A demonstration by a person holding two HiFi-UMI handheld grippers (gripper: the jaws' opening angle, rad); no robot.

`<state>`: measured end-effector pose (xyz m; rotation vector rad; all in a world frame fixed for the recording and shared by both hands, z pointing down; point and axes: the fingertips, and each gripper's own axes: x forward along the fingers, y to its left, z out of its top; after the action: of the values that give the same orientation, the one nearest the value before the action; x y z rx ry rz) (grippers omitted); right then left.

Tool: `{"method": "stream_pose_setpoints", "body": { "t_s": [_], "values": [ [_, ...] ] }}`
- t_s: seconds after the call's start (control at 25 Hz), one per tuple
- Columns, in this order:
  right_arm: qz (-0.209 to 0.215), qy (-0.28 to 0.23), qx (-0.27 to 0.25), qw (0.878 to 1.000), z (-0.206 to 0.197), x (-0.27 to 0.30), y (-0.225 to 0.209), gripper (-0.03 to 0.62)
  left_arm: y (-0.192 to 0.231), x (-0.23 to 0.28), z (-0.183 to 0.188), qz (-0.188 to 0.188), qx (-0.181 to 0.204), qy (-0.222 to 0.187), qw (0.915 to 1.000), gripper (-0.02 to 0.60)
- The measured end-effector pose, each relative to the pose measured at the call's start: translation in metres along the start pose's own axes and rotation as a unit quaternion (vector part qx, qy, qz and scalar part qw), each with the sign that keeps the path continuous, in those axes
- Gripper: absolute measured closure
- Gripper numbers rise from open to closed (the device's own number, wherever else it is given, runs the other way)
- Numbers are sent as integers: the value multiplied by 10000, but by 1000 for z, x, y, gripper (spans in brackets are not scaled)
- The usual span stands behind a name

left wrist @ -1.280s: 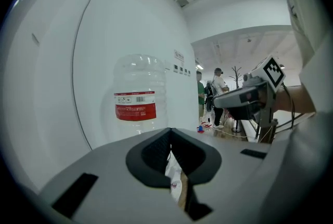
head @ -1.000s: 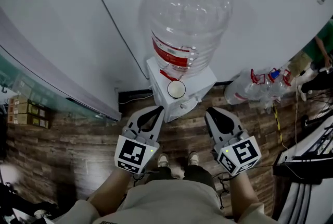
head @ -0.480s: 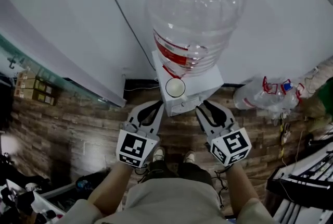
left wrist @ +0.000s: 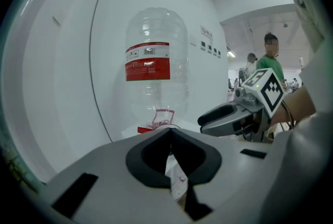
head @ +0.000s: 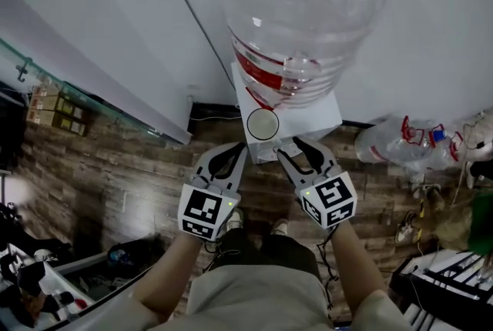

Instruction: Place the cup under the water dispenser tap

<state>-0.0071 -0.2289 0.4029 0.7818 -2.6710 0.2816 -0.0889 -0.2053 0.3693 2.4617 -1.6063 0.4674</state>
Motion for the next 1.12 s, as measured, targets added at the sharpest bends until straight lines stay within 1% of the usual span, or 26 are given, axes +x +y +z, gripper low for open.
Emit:
{"method": "stream_pose_setpoints", "body": {
  "t_s": [0.24, 0.36, 0.56, 0.72, 0.88, 1.04, 1.12],
  "values": [
    [124, 154, -116, 9997, -25, 29, -1, 414, 9, 6, -23, 178, -89, 111, 9997, 575],
    [114, 191, -200, 9996, -34, 40, -3, 416, 12, 10, -36, 217, -153, 156, 9995, 575],
    [91, 31, -197, 9998, -39, 51, -4, 453, 17, 16, -52, 209, -221, 174, 9994, 575],
    [43, 34, -321, 9995, -46, 59, -6, 461, 19, 21, -60, 191, -239, 181, 9994, 575],
    [45, -86, -338, 9994, -48, 62, -4, 500, 23, 23, -67, 163, -245, 185, 9994, 575],
    [-127, -243, -504, 9984, -44, 59, -5, 526, 24, 23, -72, 114, -237, 225, 9994, 575],
    [-147, -305, -468, 9983, -43, 56, -5, 528, 23, 23, -72, 77, -235, 245, 9994, 575]
  ]
}}
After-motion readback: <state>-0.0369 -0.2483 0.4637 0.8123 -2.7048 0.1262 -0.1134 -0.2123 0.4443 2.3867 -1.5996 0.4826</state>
